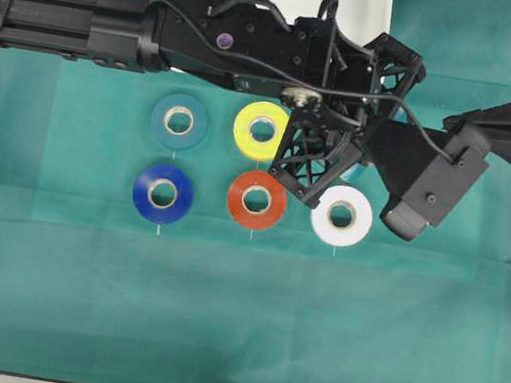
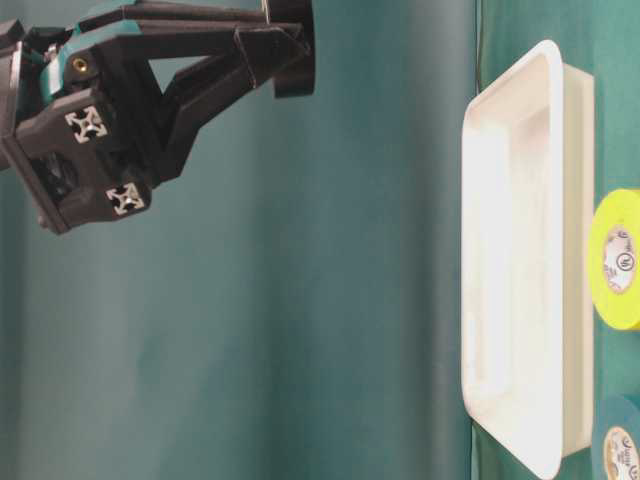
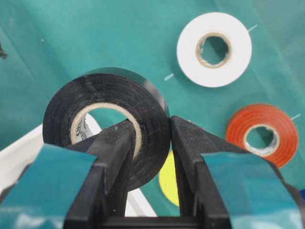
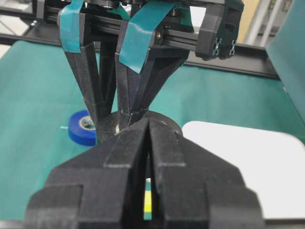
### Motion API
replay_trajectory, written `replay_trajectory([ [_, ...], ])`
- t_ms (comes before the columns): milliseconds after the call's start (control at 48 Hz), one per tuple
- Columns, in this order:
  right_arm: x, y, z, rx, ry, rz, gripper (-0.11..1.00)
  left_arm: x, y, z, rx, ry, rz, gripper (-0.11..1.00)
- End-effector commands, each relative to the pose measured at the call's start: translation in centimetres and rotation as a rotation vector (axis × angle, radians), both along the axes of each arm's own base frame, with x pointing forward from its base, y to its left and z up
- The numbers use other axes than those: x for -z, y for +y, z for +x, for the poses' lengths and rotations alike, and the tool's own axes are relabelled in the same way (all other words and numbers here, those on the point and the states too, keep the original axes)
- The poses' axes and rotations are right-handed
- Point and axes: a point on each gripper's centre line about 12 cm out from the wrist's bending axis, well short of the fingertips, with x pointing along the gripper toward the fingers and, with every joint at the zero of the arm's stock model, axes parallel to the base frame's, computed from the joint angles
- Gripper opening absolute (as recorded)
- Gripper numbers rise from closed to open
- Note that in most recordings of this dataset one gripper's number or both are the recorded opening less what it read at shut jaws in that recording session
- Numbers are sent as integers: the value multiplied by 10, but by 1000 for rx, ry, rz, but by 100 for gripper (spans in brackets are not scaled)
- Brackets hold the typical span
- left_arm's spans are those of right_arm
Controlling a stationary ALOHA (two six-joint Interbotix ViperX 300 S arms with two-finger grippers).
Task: Place the tape from the fixed location into the white case.
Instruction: 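Lift the black tape and carry it left over the white tray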
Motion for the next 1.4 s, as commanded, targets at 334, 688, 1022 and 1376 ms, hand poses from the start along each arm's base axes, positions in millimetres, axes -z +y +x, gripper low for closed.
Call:
replay_trajectory([
  [334,-9,0,2,-1,-25,3,0,-41,37,-11,-72,-97,-1,22],
  [688,-10,0,3,-1,-26,2,0,-45,82,-15,-160,-109,4,22],
  [1022,-11,0,3,-1,-26,2,0,-47,116,-22,-228,-120,9,22],
  [1376,-11,0,3,-1,-28,2,0,-45,117,-22,-229,-114,7,22],
])
